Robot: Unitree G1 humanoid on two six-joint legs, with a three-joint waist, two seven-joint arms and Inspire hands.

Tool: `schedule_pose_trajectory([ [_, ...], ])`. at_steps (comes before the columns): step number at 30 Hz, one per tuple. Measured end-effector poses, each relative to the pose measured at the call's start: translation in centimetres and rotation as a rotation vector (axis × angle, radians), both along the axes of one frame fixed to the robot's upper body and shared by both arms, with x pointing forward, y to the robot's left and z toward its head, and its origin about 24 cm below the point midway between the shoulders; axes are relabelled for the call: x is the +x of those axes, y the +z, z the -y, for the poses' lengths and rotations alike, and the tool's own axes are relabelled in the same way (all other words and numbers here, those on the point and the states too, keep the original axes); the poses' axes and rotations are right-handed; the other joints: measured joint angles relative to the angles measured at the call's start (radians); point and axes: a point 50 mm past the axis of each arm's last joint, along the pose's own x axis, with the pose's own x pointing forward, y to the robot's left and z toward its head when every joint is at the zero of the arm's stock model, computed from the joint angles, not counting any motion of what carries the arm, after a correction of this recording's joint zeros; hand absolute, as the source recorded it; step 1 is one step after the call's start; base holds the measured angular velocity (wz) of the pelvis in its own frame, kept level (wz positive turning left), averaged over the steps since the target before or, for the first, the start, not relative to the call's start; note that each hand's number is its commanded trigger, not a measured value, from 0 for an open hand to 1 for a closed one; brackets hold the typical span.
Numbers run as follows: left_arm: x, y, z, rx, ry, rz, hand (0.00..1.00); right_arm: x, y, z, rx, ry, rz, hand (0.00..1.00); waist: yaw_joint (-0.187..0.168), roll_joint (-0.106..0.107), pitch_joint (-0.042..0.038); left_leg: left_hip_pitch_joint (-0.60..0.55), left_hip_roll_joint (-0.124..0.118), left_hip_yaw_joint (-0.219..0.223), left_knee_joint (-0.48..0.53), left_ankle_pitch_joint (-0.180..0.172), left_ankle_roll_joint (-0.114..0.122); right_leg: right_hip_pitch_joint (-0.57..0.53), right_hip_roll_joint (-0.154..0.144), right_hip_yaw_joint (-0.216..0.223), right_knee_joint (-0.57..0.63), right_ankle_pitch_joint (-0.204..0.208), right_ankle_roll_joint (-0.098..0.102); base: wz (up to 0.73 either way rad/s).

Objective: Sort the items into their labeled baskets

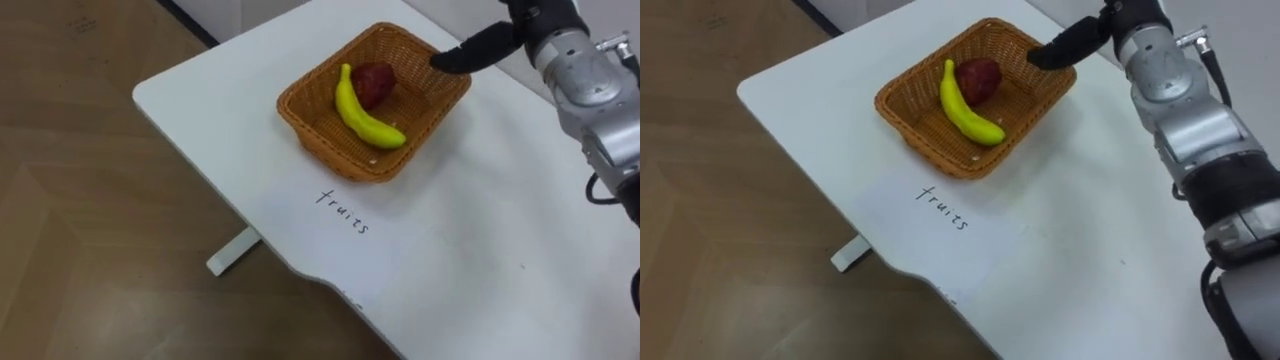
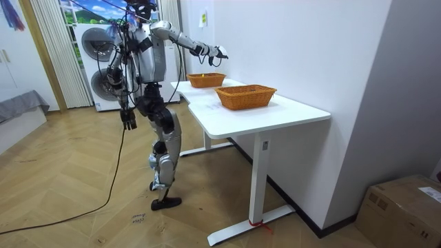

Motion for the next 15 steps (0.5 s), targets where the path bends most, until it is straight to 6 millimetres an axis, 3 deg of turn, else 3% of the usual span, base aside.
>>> schedule_pose_trajectory([
  [5, -1.1, 0.0, -0.2, 0.018, 0.015, -0.024, 0.0, -0.1, 0.5, -0.1, -0.022, 0.01, 0.021, 0.0, -0.046, 0.012, -0.0052, 0.045, 0.0, 0.009, -0.015, -0.001, -0.001, 0.042, 0.0, 0.007, -0.012, 0.0, 0.0, -0.03],
  [9, -2.4, -0.3, 0.2, 0.012, 0.025, -0.059, 0.0, -0.4, 1.6, -0.3, -0.024, 0.033, 0.059, 0.0, -0.061, 0.032, -0.0199, 0.094, 0.003, 0.037, -0.039, -0.001, 0.0, 0.064, -0.002, 0.03, -0.016, 0.001, 0.002, -0.22],
  [11, -3.2, -0.4, 0.6, 0.004, 0.03, -0.081, 0.0, -0.8, 2.6, -0.5, -0.044, 0.056, 0.097, 0.0, -0.09, 0.047, -0.0305, 0.128, 0.002, 0.043, -0.056, 0.0, 0.0, 0.089, -0.011, 0.034, -0.022, 0.001, 0.003, -0.1],
  [15, -3.3, -0.7, 1.1, -0.012, 0.04, -0.085, 0.0, -1.5, 4.1, -0.6, -0.019, 0.081, 0.163, 0.0, -0.148, 0.055, -0.0355, 0.159, 0.003, 0.049, -0.068, 0.001, -0.002, 0.114, -0.008, 0.041, -0.031, 0.002, 0.003, -0.07],
])
